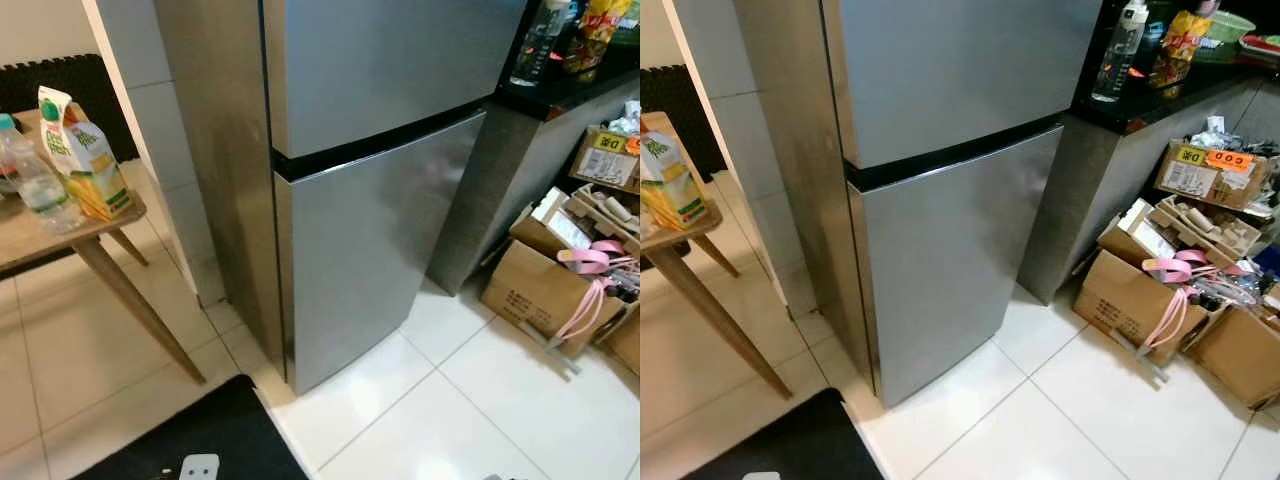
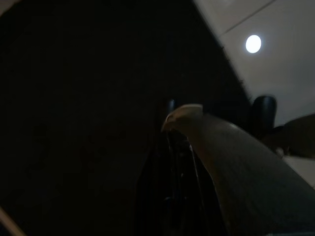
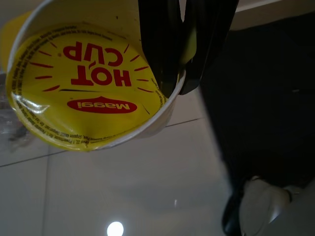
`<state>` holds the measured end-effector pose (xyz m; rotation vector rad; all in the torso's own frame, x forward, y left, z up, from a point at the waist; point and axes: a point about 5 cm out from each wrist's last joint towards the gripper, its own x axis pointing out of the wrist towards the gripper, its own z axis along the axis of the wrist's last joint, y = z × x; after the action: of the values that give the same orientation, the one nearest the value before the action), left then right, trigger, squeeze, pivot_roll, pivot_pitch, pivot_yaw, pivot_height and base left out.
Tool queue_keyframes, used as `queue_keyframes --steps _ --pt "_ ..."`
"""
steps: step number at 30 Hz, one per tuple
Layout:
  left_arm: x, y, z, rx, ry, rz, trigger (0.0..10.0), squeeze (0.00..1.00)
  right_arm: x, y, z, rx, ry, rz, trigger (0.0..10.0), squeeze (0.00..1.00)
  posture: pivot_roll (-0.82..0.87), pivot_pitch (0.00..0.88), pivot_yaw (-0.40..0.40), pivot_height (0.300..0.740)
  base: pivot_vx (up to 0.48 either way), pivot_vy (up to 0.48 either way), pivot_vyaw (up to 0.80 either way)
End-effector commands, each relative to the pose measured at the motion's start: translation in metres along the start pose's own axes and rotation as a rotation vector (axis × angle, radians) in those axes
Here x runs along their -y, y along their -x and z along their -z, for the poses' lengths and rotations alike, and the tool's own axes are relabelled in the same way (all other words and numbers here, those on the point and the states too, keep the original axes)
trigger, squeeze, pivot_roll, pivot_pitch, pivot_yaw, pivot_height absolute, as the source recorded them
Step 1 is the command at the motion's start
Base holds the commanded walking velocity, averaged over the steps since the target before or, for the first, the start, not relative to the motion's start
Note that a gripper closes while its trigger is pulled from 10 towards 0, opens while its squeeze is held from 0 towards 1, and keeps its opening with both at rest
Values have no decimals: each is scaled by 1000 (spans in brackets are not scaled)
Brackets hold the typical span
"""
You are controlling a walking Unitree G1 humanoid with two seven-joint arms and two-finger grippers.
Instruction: Restocking fridge
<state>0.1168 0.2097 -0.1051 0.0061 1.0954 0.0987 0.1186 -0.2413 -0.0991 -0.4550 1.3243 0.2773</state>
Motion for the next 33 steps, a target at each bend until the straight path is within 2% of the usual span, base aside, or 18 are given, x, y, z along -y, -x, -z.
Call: queue_keyframes --steps 1,20,27,33 --pt "1 2 12 -50 -6 4 10000 0 0 0 2 -8 -5 1 10000 0 -71 11 -48 740 0 0 0" --pt "0 2 12 -47 -6 2 10000 0 0 0 3 -11 -2 -3 10000 0 -72 10 -46 740 0 0 0" --pt "0 2 11 -43 -15 0 10000 0 1 0 -4 32 7 -12 10000 0 -72 2 -44 740 0 0 0" --pt "0 2 10 -39 -21 -2 10000 0 -1 0 -7 47 13 -33 10000 0 -71 1 -46 740 0 0 800"
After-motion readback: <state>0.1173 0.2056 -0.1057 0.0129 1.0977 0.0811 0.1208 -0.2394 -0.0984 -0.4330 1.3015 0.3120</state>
